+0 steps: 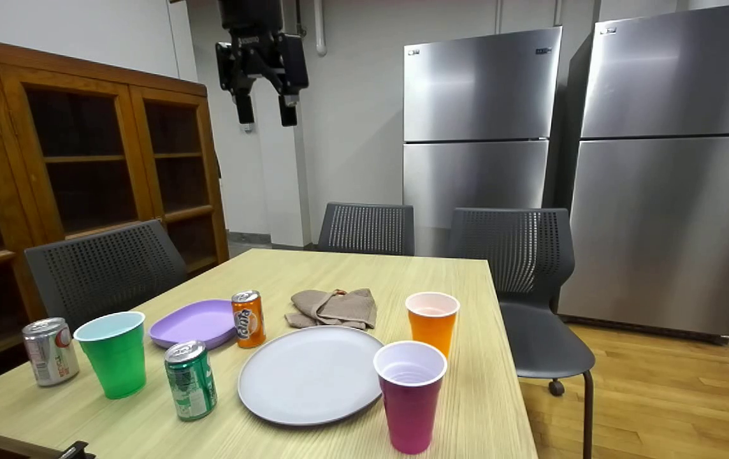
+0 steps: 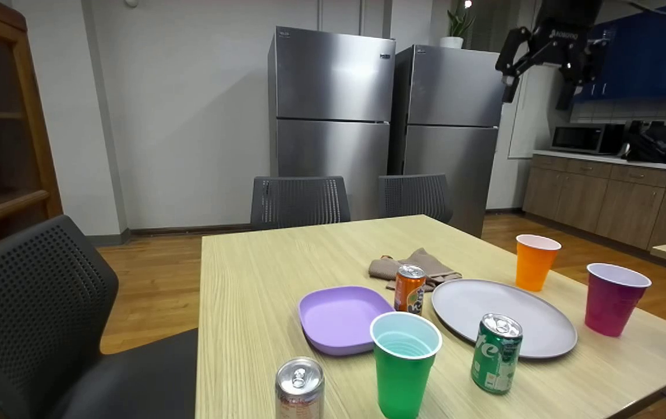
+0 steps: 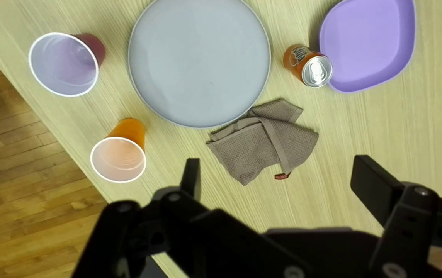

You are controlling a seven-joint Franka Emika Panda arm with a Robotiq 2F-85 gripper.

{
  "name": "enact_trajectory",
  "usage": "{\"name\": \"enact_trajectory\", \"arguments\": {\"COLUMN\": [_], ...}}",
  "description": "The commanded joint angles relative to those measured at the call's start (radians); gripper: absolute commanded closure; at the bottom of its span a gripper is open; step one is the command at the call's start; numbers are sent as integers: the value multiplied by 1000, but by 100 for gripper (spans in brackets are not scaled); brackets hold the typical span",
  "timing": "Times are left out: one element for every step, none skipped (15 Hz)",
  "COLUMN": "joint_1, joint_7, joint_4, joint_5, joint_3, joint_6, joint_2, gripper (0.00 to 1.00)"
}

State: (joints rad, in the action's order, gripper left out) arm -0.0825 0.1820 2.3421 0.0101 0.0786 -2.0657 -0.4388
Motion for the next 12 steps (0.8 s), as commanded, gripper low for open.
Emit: {"name": "enact_trajectory", "arguments": {"joint_1": [-34,-41,-48,-55,-63,-71,-78,-84,-89,-94,-98,-103], "joint_7": [17,25,33,42,54,67,81,97,114,135,151,173], "joint_4": [-2,-5,-7,-11,-13,-15,-18,-20,-23,-25,-26,-28], "joint_5": [-8,-10,-14,-18,-24,-30,-36,-44,-51,-65,-77,-97], "joint_3": [0,2,5,7,8,9,11,12,16,18,20,22], "joint_6": [-45,-54,-65,-77,-90,-104,-116,-128,-140,-155,-164,-175], "joint_2": [70,92,113,135,158,180,202,220,241,262,278,296], "gripper": [0,0,0,0,0,0,0,0,0,0,0,0]}}
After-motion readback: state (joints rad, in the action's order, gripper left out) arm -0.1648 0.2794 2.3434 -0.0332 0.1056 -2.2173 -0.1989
